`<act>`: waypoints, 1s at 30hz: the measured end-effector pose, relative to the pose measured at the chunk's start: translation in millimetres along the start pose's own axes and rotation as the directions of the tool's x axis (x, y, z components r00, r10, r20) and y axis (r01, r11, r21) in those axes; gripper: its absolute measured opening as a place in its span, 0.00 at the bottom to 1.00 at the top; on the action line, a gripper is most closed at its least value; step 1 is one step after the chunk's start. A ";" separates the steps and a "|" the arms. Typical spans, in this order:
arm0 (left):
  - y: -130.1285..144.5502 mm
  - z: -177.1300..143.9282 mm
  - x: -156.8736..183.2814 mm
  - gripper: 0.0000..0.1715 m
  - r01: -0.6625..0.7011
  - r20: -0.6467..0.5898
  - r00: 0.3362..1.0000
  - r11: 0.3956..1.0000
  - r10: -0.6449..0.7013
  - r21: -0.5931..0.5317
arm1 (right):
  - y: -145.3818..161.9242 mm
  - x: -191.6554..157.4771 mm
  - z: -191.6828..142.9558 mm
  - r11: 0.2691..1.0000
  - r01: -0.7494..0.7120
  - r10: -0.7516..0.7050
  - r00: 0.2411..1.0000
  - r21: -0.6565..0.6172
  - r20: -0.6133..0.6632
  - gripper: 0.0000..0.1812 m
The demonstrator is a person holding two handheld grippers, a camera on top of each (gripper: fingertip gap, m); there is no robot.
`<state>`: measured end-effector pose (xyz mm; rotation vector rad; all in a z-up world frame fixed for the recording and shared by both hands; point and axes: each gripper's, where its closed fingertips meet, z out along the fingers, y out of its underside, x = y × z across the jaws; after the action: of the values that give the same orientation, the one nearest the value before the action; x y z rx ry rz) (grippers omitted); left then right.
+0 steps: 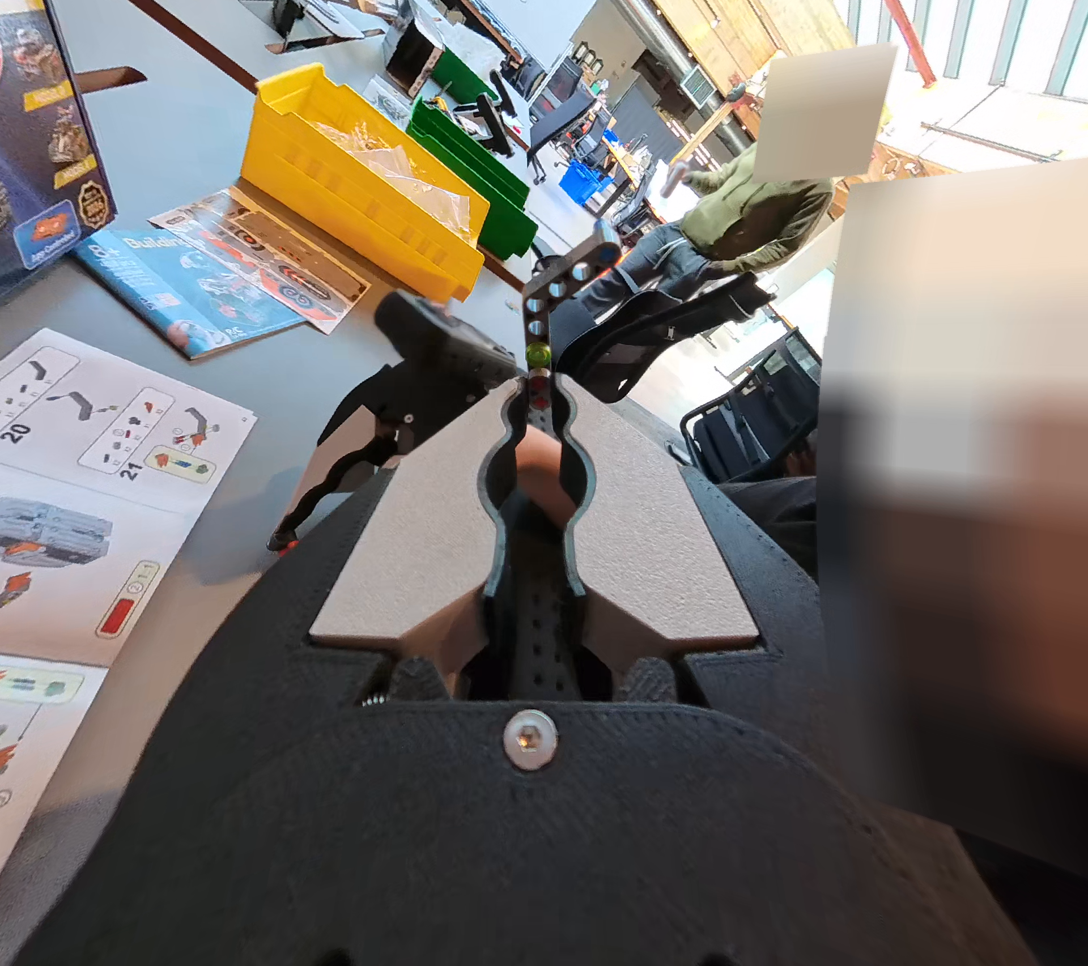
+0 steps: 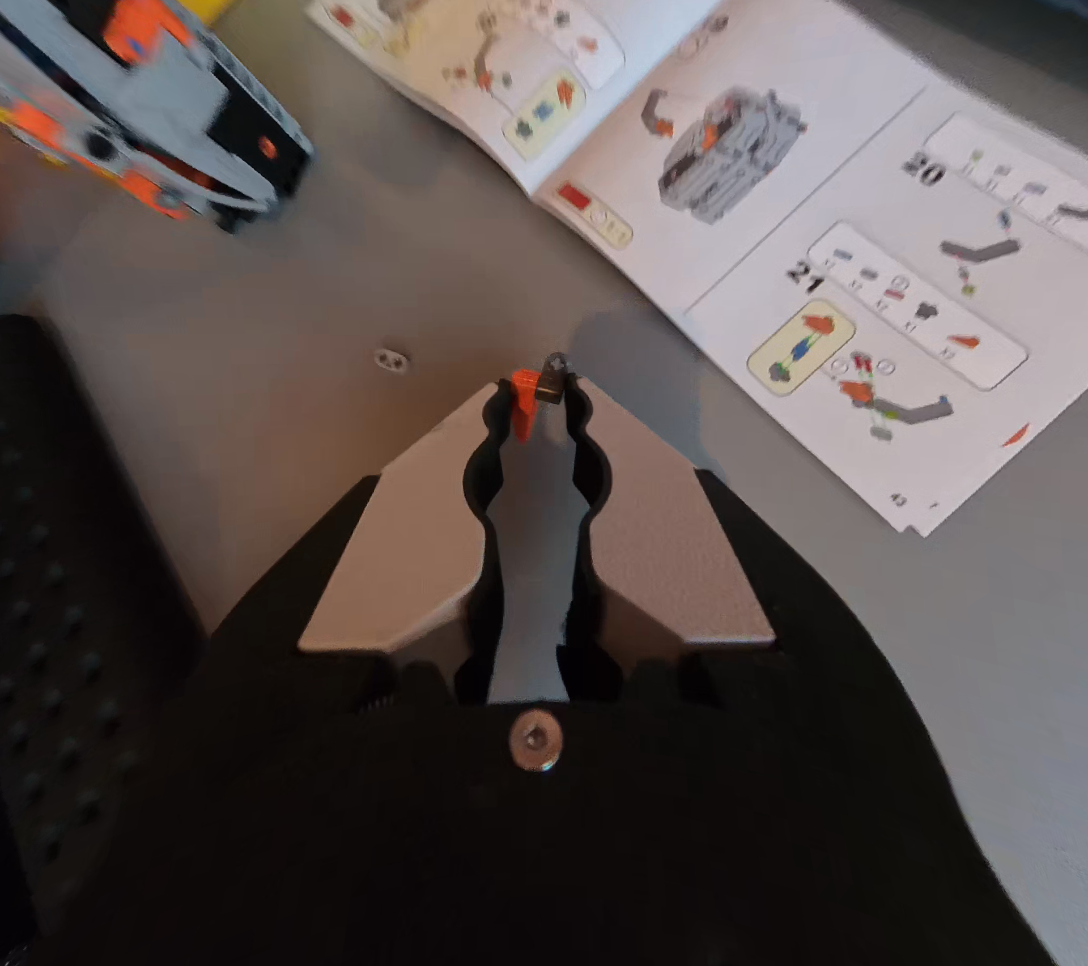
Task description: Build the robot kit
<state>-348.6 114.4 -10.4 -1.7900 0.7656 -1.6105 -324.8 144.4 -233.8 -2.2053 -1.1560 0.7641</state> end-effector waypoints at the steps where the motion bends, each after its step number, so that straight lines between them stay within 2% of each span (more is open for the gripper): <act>1: -1.1 1.5 -0.8 0.03 0.000 -0.011 1.000 1.000 0.000 0.010 | -12.2 -1.4 -9.1 0.997 -0.001 0.000 1.000 0.077 0.017 0.10; 4: -6.1 3.2 -2.2 0.03 -0.007 -0.052 0.999 0.999 0.009 0.043 | -53.2 -14.1 -49.8 0.936 -0.040 -0.005 0.992 0.349 0.127 0.10; 7: -11.5 2.7 -3.6 0.03 -0.031 -0.069 0.997 0.996 0.037 0.083 | -89.3 -39.7 -108.7 0.775 -0.158 -0.088 0.932 0.612 0.351 0.10; 9: -10.8 5.1 -0.7 0.03 -0.043 -0.084 0.995 0.996 0.049 0.081 | -100.7 -52.9 -141.8 0.673 -0.245 -0.168 0.869 0.698 0.466 0.09; 12: -7.0 12.3 3.8 0.03 -0.057 -0.091 0.994 0.996 0.063 0.064 | -105.9 -69.9 -163.2 0.620 -0.358 -0.238 0.762 0.698 0.602 0.09; 16: 4.0 25.2 5.1 0.03 -0.070 -0.080 0.994 0.998 0.070 0.010 | -108.5 -80.9 -159.5 0.624 -0.426 -0.248 0.687 0.655 0.683 0.09; 21: 20.1 38.3 5.6 0.03 -0.014 -0.081 0.997 0.997 0.009 -0.070 | -107.4 -85.1 -157.8 0.634 -0.389 -0.274 0.696 0.669 0.664 0.09; 30: 27.3 43.3 3.4 0.03 -0.034 -0.061 0.998 0.993 0.027 -0.111 | -103.3 -84.7 -157.7 0.656 -0.373 -0.268 0.698 0.656 0.665 0.09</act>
<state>-305.8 96.6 -32.4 -1.8058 0.9226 -1.6356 -313.0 93.4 -33.9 -1.1904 -0.7966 1.8752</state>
